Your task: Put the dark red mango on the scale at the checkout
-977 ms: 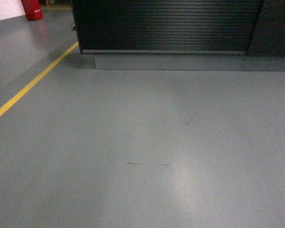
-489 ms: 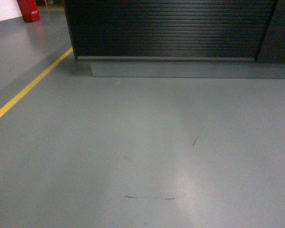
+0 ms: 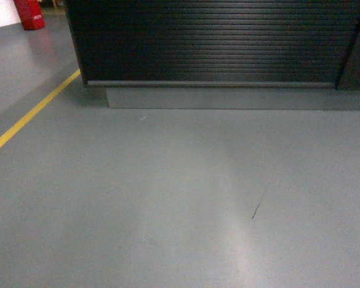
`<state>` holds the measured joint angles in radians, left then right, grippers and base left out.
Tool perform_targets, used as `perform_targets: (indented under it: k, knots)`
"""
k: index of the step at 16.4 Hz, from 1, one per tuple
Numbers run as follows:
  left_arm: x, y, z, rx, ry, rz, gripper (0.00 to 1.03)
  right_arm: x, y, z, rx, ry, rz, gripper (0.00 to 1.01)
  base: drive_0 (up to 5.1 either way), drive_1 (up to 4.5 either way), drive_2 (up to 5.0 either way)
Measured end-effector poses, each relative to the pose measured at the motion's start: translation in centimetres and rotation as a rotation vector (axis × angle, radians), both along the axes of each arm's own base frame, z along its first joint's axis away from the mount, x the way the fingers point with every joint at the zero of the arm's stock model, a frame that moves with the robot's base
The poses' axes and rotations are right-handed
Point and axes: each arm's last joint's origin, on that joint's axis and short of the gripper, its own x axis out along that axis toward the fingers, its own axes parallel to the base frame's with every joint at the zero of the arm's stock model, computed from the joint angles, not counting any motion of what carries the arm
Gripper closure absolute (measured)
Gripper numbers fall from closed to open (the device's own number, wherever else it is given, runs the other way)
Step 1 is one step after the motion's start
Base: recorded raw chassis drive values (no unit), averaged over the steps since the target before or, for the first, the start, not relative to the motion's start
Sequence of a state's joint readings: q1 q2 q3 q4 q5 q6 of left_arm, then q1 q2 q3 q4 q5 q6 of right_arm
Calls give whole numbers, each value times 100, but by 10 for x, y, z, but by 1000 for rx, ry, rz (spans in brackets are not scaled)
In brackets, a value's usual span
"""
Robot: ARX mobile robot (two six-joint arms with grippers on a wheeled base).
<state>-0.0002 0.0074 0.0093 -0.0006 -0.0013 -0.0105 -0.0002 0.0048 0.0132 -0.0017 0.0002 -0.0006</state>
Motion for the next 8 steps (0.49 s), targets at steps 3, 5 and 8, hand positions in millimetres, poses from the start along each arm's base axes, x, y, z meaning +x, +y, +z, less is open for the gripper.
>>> perform_targets:
  k: [3,5,8]
  knots:
    - [0,0,0,0,3,-1,5,0,0,0,0,5,0,3,0,428,-429]
    - [0,0,0,0,2,-1,5,0,0,0,0,-1,0,3,6,435,-423]
    - [0,0,0,0,2,-1,5,0,0,0,0,5,0,3,6,435,-423]
